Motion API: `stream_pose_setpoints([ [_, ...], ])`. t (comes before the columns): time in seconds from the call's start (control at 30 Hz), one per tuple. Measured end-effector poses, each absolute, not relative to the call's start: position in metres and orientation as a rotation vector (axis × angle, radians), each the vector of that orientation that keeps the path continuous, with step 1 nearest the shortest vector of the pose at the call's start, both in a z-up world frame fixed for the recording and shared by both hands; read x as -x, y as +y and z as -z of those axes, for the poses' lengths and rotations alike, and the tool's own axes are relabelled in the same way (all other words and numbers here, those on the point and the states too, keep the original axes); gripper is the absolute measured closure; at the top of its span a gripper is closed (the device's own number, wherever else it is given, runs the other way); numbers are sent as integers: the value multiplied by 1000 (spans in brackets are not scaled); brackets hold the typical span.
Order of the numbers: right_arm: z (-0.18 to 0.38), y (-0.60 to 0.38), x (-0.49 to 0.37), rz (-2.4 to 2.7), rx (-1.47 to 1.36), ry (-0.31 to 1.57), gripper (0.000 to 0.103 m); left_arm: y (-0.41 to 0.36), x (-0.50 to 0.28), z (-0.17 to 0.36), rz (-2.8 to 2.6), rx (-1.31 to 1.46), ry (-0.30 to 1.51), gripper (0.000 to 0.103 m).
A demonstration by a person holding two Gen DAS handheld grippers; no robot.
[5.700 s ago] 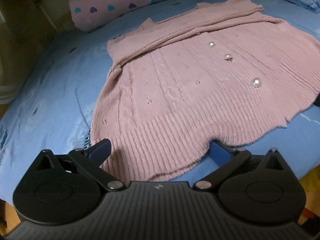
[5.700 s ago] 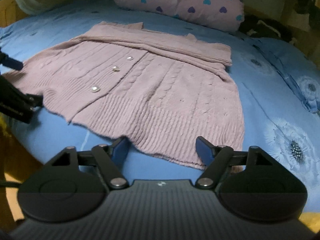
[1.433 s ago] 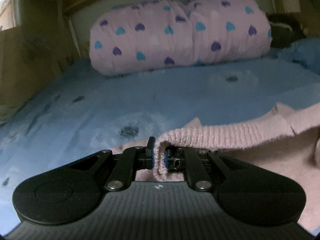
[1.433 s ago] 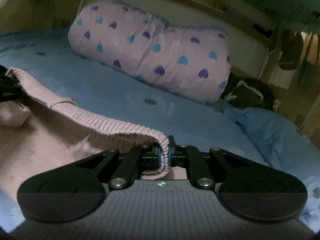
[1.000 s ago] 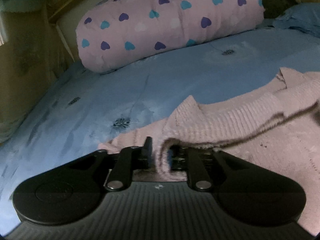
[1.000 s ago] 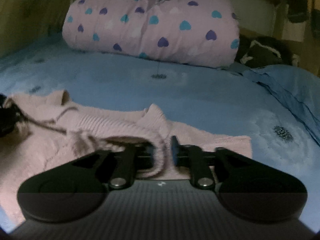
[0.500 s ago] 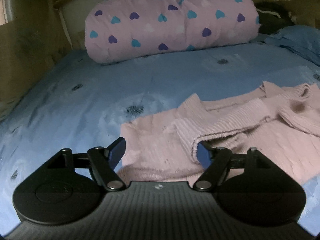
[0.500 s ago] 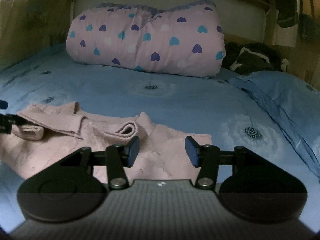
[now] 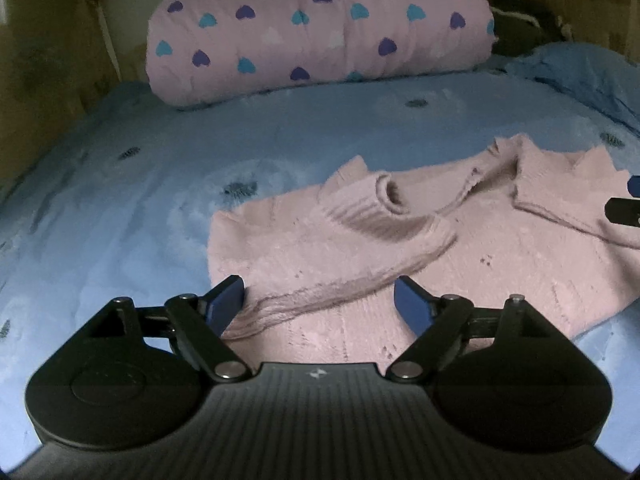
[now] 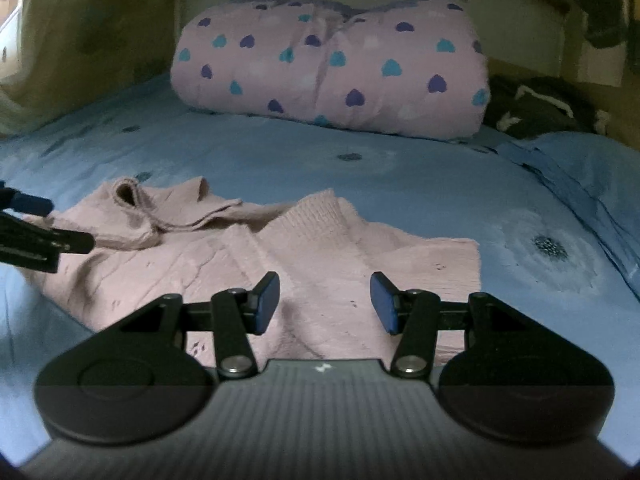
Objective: Fold small clothes
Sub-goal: 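Open both tools and release the folded hem, then grasp the folded edge with the left tool while the right tool grasps and straightens it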
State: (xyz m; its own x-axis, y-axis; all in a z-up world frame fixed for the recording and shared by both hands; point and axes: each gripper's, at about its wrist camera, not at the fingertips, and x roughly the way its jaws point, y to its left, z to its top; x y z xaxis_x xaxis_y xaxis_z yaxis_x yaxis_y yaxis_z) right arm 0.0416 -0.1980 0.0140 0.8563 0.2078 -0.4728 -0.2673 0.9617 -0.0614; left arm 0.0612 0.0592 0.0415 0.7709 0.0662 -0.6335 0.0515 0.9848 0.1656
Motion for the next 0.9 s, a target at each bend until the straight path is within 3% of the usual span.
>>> stream_pose_setpoints([
  [0.33,4,-186,-56,-275,185,518,51,42,-81,-26,-15,-277,666,17],
  [0.4,9,-183,-59,-278,201,515,51,42,-86,-24,-24,-270,659,21],
  [0.47,11,-181,-62,-284,207,509,51,43,-91,-24,-41,-267,650,41],
  [0.5,11,-180,-63,-287,208,507,51,44,-93,-26,-50,-264,645,46],
  [0.57,12,-181,-66,-292,209,505,52,49,-95,-31,-51,-233,632,71],
  [0.63,11,-182,-68,-299,208,503,73,56,-98,-38,-67,-194,621,78],
  [0.7,9,-182,-70,-296,219,495,87,65,-101,-42,-99,-165,614,81],
  [0.9,-5,-187,-77,-265,238,459,89,99,-110,-51,-208,-82,608,81],
])
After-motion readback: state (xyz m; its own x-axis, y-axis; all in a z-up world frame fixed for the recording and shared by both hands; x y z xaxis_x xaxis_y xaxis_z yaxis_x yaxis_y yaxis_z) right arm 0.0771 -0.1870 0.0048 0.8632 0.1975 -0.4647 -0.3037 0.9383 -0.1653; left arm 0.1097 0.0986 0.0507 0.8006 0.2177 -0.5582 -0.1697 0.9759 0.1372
